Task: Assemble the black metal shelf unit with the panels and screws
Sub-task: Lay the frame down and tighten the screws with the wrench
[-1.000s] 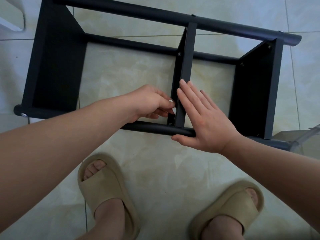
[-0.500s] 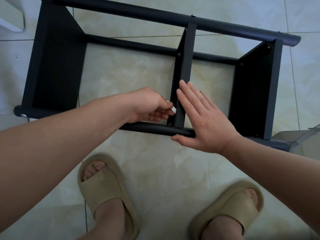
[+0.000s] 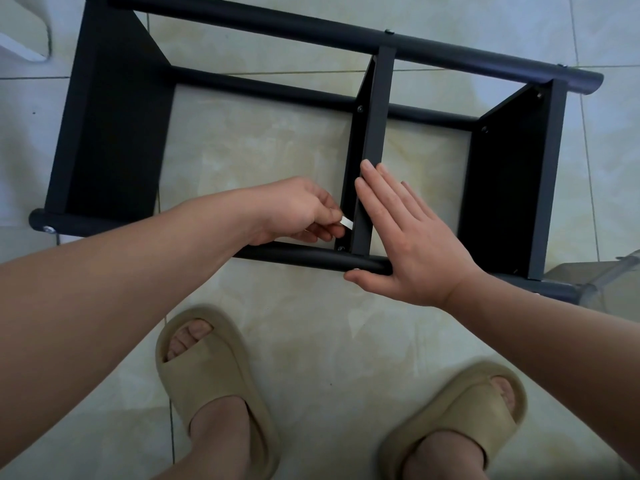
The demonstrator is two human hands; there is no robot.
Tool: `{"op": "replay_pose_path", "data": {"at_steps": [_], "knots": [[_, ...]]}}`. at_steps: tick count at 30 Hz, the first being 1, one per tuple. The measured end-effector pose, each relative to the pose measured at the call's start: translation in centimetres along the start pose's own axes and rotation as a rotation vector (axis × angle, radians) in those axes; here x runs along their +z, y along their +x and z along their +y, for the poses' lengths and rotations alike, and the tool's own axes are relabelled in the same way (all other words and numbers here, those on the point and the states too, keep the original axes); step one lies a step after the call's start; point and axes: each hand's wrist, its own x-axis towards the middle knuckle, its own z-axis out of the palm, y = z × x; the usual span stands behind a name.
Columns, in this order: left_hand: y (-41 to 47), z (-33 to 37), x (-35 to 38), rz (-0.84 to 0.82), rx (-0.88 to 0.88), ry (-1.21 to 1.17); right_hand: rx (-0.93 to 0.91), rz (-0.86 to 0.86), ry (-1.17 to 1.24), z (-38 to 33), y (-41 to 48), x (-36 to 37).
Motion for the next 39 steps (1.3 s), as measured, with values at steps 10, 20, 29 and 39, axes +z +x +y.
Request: {"op": "replay_pose_path", "data": {"at_steps": [10,20,29,39], "knots": [[-0.3,-0.2,-0.3,-0.032,0.047,0.138,0.0,0.0,-0.004,0.0,0.0,0.1],[-0.5,-0.4,-0.4,-0.061,0.051,0.265,-0.002,0.006,-0.008,0.0,-0.1,0.1],[-0.7,-0.3,-0.3,-0.06,0.003,0.335,0.001,0.003,-0.004,0.0,-0.1,0.1],[-0.2,-0.6,-1.3,0.053,0.124,0.471,0.0,0.009,0.004,0.0,-0.1,0.1]]}}
